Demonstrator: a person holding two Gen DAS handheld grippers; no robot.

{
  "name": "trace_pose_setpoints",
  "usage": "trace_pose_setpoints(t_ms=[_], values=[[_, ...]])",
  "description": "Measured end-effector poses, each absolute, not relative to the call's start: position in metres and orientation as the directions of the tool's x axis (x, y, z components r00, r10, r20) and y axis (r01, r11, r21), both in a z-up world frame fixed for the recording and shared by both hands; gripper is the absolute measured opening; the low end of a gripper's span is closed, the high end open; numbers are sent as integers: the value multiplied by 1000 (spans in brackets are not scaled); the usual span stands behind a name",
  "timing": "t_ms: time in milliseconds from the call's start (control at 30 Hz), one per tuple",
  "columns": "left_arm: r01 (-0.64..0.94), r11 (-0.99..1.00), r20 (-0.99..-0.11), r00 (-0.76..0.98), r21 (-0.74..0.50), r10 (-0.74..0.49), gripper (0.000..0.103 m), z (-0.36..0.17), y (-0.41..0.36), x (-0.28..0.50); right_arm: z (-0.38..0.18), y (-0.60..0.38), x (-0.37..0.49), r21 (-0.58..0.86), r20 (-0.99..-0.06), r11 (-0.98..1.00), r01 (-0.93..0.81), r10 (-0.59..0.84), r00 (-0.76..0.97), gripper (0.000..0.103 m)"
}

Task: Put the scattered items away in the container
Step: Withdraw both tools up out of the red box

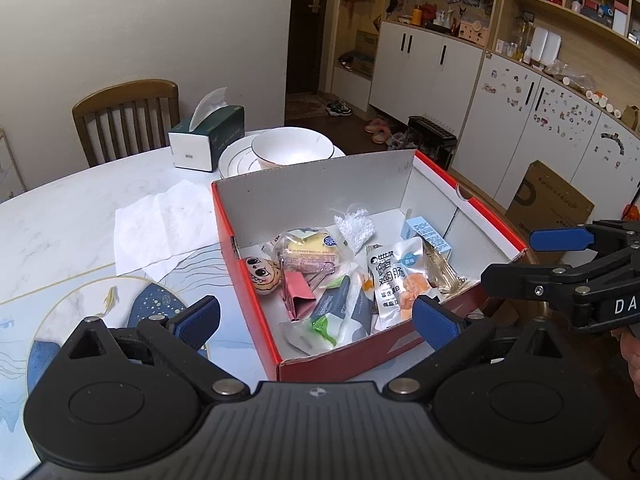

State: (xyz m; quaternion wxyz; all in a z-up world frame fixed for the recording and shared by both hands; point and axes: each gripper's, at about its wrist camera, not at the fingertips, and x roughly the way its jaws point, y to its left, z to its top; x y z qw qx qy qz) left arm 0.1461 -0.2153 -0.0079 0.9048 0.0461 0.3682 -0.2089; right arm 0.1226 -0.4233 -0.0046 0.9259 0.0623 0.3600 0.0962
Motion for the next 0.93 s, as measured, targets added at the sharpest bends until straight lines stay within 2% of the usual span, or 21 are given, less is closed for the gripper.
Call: trace_pose_setpoints(t_ms=[933], values=[[427,901,-703,619,-72,-349,103,-17,-216,131,-16,-419,111,213,-679,971,-111,228,697,101]])
